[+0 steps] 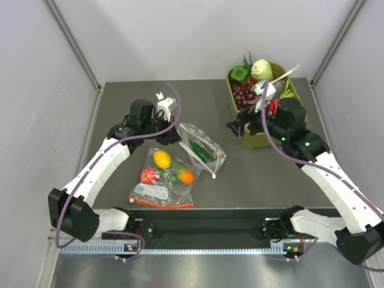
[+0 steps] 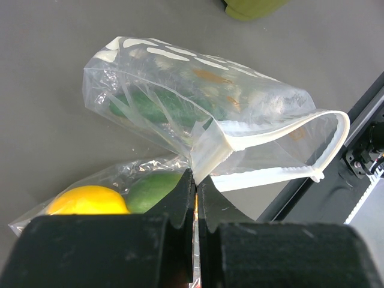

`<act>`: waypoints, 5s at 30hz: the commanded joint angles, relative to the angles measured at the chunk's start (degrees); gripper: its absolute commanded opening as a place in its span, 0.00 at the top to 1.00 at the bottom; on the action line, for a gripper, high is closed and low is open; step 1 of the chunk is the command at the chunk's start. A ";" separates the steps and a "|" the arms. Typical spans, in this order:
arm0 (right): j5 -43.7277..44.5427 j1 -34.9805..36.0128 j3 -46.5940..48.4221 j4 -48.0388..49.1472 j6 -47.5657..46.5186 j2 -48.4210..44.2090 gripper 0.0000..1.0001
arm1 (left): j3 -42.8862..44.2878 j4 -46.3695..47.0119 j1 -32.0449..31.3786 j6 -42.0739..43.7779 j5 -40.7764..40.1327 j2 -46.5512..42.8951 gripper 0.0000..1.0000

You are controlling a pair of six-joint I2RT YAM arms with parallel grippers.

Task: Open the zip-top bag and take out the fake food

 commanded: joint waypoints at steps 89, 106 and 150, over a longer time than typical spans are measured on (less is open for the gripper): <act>2.73 20.28 -5.55 29.38 -5.98 47.59 0.42 | -3.24 0.59 0.40 1.76 1.08 -0.81 1.00; 9.42 20.81 -18.11 31.50 -1.06 23.61 0.77 | -3.24 -0.55 4.17 0.79 -6.04 1.74 1.00; 24.18 23.53 4.56 30.87 3.07 34.94 0.73 | -3.42 -0.02 2.77 1.50 -6.81 2.18 1.00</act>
